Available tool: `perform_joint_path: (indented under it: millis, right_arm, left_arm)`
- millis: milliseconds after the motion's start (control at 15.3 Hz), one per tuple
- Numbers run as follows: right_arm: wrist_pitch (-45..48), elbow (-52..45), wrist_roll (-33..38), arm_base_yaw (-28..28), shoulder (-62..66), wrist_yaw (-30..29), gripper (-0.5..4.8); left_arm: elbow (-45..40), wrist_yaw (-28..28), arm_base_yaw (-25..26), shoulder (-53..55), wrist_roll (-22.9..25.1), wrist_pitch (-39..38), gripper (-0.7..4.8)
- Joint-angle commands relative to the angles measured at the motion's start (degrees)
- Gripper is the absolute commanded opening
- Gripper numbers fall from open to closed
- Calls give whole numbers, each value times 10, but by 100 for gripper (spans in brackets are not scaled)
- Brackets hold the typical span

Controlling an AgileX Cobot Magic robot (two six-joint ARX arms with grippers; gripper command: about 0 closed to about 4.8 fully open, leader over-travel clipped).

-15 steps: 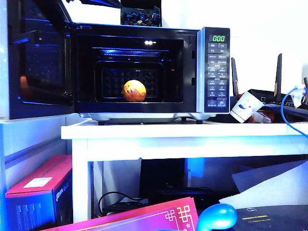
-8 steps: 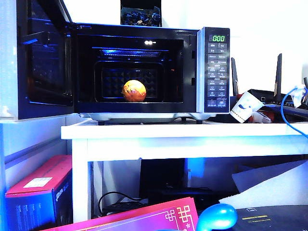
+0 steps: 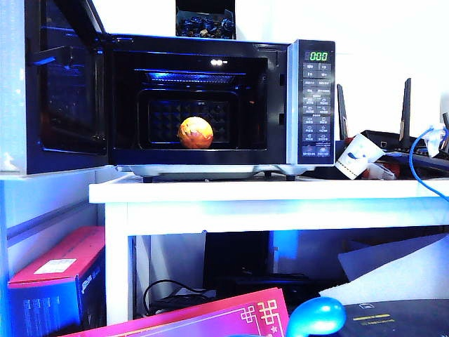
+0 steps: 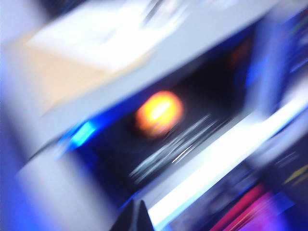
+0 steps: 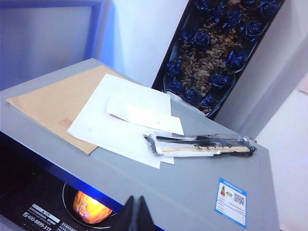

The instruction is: Open the microwave door, place the orange inside the microwave, then close the microwave door.

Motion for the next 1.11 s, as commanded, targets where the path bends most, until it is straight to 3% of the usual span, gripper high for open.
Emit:
perform_joint_path:
  millis: [65,261,392,1110]
  right_arm:
    - [7,2,2,0,-5,-6,-1]
    - [7,2,3,0,-5,-19,0]
    - [7,2,3,0,-7,-19,-1]
    - [38,2,2,0,-64,-19,-1]
  left_arm:
    - [1,-111,0,-7,24,-63,-5]
    - [1,-184,0,-7,26,-104,-5]
    - [1,-184,0,-7,26,-127,-5]
    - [0,-6,0,12,17,-152,-5]
